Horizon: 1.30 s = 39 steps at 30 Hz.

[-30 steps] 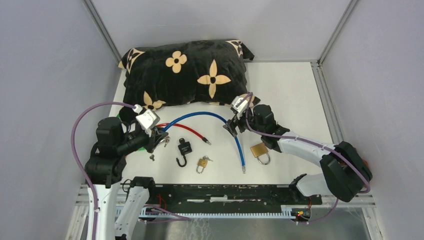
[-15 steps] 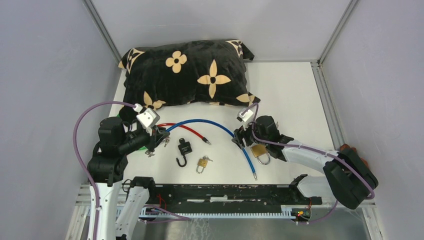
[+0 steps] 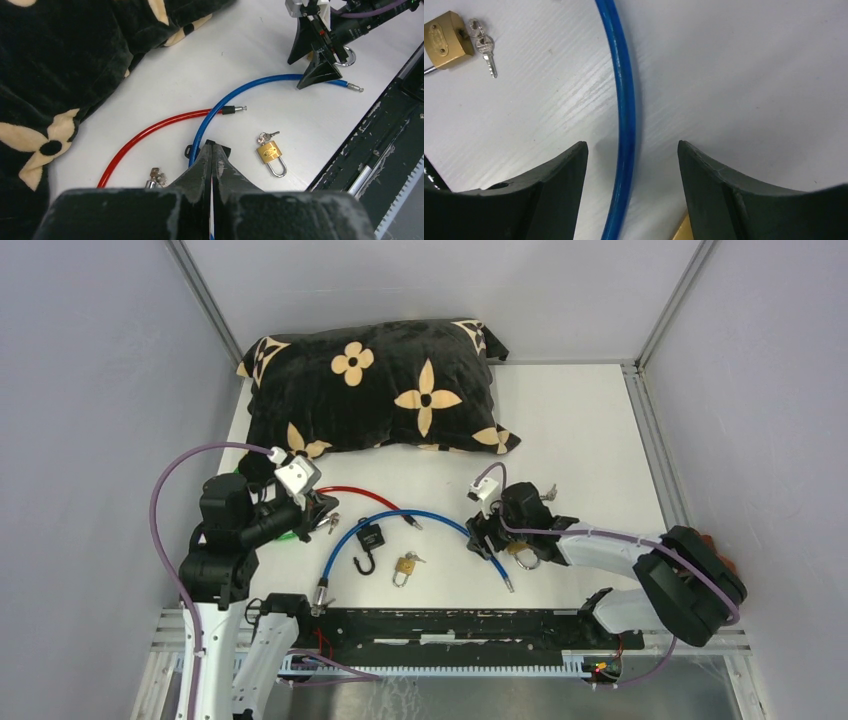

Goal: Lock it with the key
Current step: Pick up the lock from the center of the board.

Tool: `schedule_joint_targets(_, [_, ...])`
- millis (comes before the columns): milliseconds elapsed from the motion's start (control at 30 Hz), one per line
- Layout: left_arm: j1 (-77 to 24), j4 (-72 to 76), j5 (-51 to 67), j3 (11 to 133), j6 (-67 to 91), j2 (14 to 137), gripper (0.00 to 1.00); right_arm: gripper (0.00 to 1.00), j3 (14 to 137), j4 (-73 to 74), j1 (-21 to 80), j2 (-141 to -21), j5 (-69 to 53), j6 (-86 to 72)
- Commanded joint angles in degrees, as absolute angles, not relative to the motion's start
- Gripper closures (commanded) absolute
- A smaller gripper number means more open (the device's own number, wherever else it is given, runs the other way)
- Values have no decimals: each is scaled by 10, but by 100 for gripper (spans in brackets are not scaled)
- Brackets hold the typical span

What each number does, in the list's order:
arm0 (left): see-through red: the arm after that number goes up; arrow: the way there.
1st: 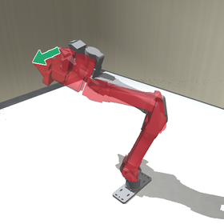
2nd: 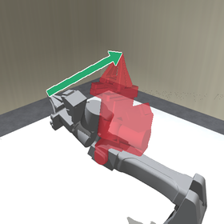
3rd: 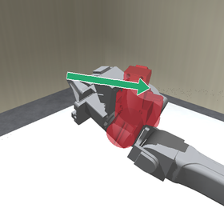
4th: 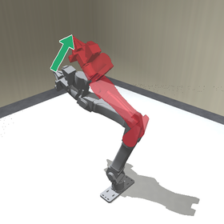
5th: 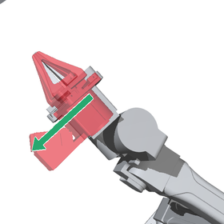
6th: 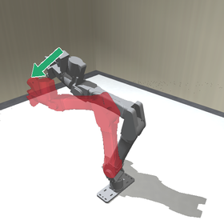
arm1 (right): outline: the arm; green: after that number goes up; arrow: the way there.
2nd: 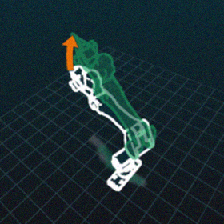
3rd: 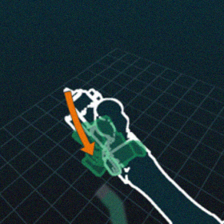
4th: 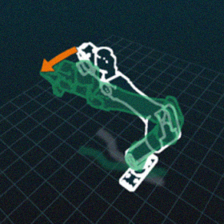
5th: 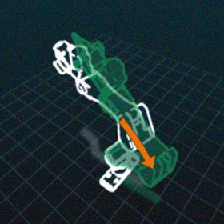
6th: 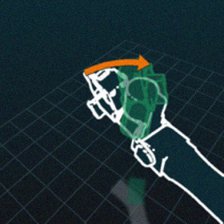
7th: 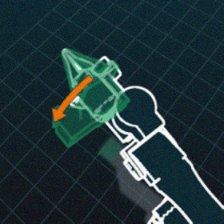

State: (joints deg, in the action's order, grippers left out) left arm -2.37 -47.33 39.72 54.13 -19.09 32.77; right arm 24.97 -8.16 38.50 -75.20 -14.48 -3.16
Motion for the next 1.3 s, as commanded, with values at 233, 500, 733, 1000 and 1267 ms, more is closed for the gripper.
schedule_joint_targets(233, [-23, -471, 296, 548, -179, 439, 82, 25, 428, -24, 435, -866, -92, 64])
schedule_joint_targets(500, [-23, -460, 336, 549, -199, 459, 25, 24, 588, 73, 469, -1023, -133, 139])
schedule_joint_targets(733, [-23, -467, 354, 546, -216, 458, 21, 75, 655, 124, 472, -1106, -104, 205])
schedule_joint_targets(1000, [-28, -449, 414, 509, -307, 516, 23, 100, 574, -10, 473, -968, -102, 263])
schedule_joint_targets(1267, [-88, -309, 468, 459, -370, 642, 16, 100, 392, -209, 483, -777, -103, 287])
